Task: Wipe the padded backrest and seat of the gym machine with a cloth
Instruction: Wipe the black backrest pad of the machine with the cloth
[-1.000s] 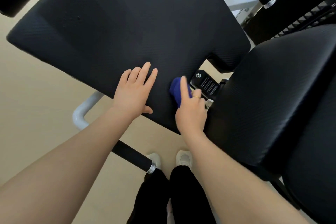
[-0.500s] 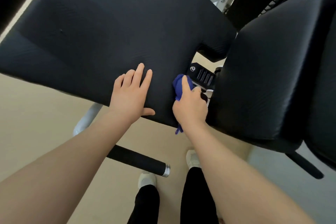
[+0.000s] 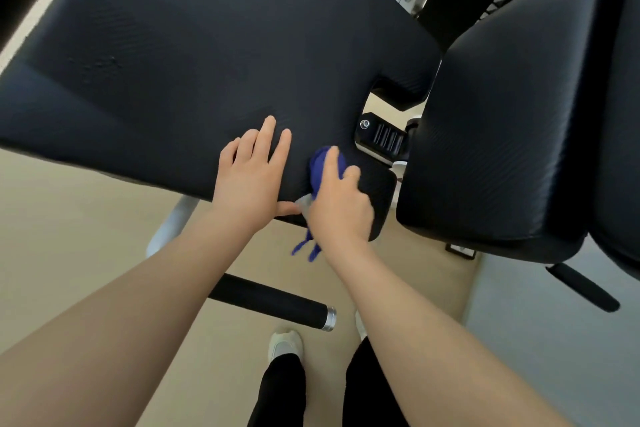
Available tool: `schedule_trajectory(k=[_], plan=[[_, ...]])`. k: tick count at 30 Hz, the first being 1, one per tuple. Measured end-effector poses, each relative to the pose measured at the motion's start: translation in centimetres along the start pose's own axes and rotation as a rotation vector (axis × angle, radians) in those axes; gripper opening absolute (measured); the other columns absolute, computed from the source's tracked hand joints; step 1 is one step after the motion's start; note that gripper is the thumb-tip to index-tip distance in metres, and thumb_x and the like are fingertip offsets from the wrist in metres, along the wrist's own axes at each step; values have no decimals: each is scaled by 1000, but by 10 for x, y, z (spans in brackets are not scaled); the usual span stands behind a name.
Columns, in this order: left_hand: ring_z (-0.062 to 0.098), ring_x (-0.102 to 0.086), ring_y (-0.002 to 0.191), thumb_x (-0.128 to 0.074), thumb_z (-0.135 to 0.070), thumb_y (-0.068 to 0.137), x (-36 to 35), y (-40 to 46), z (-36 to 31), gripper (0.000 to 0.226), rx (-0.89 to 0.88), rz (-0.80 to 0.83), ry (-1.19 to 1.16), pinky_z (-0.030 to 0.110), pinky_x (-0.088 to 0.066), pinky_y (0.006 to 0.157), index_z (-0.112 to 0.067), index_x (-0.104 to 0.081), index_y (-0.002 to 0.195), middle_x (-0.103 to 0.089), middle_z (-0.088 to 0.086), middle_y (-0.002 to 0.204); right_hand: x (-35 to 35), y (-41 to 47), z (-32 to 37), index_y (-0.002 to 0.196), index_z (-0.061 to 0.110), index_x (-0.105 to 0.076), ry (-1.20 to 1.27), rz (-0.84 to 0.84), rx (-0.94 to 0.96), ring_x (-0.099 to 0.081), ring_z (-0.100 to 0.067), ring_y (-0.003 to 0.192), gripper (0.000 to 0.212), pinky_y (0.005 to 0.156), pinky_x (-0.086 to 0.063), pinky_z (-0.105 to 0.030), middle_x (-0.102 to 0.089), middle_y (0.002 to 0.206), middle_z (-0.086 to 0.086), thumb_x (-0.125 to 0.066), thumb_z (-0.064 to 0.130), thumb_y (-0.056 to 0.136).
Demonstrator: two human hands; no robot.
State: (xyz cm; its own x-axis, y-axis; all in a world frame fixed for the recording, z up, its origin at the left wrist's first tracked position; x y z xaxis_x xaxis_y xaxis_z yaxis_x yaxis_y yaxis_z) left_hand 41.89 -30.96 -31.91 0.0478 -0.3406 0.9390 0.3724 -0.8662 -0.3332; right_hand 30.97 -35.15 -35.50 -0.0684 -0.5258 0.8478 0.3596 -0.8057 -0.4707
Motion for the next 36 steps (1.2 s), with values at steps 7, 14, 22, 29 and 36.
schedule_trajectory(k=[7, 14, 22, 29, 36], plan=[[27, -4, 144, -67, -41, 79, 9, -6, 0, 104, 6, -12, -57, 41, -9, 115, -12, 7, 147, 8, 13, 156, 20, 12, -6, 148, 38, -9, -135, -28, 173, -57, -35, 94, 70, 70, -40, -36, -34, 133, -14, -47, 18, 93], [28, -4, 144, -59, -32, 86, 18, -22, 50, 80, 199, -109, -233, 41, -5, 116, -9, -13, 147, -6, 13, 157, 20, 10, 38, 150, 26, -9, -44, -20, 239, -58, -35, 94, 74, 73, -42, -35, -34, 134, -14, -54, 26, 91], [39, -24, 139, -66, -10, 79, 27, -30, 78, 67, 249, -253, -151, 49, -15, 113, -1, -36, 138, -29, 22, 149, 36, 21, 74, 148, 38, -15, -303, -126, 606, -53, -31, 86, 66, 59, -34, -35, -35, 134, -15, -40, 10, 93], [37, -7, 142, -65, -46, 79, 25, -34, 106, 94, 459, -169, -102, 50, -9, 113, -6, -13, 146, -3, 22, 155, 26, 13, 103, 149, 32, -11, -203, -13, 568, -60, -39, 84, 72, 69, -43, -38, -33, 135, -15, -52, 23, 90], [34, -7, 143, -63, -55, 75, 25, -34, 114, 102, 490, -148, -148, 46, -13, 113, -6, -9, 147, -3, 21, 155, 40, 27, 123, 147, 40, -13, -363, -85, 746, -52, -30, 75, 64, 62, -36, -35, -30, 138, -16, -41, 16, 95]])
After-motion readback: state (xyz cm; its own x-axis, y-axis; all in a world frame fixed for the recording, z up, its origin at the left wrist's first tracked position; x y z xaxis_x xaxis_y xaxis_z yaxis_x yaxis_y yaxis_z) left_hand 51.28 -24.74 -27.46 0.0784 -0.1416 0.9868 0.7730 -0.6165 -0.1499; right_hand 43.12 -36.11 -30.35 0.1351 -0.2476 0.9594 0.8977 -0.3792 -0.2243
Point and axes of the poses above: each hand's wrist, its own y-axis towards the middle knuckle, its own x-axis out of the back of the hand, z = x × y, the point moved 10 cm from there along y, towards the middle knuckle
